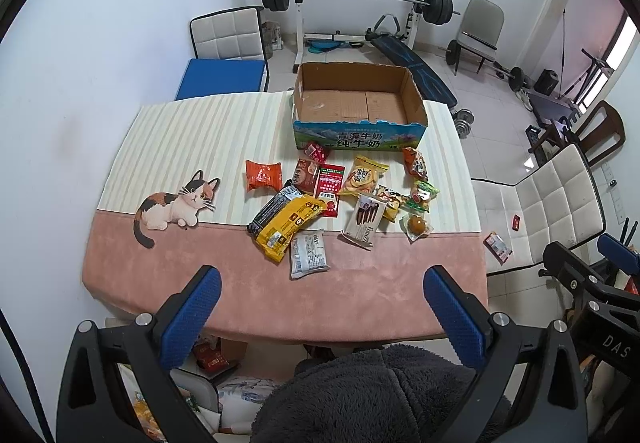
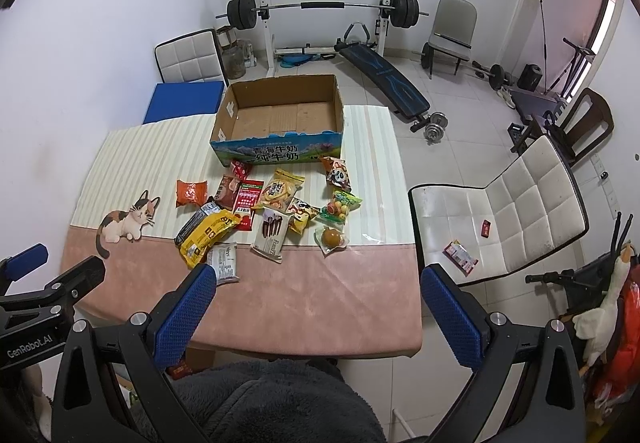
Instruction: Organize snacks
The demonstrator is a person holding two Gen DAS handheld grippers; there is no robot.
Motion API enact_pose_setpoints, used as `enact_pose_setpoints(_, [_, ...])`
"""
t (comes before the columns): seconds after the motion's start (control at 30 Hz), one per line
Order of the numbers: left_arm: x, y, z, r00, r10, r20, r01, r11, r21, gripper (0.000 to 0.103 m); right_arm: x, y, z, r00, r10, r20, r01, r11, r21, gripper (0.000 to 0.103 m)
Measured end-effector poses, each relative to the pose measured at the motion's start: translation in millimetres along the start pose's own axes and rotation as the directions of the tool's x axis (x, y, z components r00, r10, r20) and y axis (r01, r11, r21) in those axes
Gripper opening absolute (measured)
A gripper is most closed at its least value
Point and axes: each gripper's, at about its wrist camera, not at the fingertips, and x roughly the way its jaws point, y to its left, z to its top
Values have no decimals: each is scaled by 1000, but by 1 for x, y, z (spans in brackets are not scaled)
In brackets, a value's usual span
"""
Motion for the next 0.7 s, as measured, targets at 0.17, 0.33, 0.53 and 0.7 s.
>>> enact_pose_setpoints(0.17, [-1, -2, -3, 1000, -1, 0, 1, 1000, -3, 103, -1, 0, 2, 1000, 1, 1, -1, 1000, -3, 103])
enact_pose_setpoints(0.33, [-2, -3, -5, 1000, -1, 5, 1, 1000, -7, 103, -2, 0, 2, 1000, 3, 3, -3, 1000, -8, 103])
enact_pose_setpoints(0.53, [-3, -4, -6, 1000, -5, 7, 5, 1000, -12, 103, -2, 2, 1, 1000, 5, 3, -5, 1000, -11, 103])
enact_pose_setpoints(0.7, [-5, -3, -8, 1000, -11, 10, 11, 1000, -15, 103, -2, 2, 0, 1000, 4, 4, -4, 1000, -11, 103])
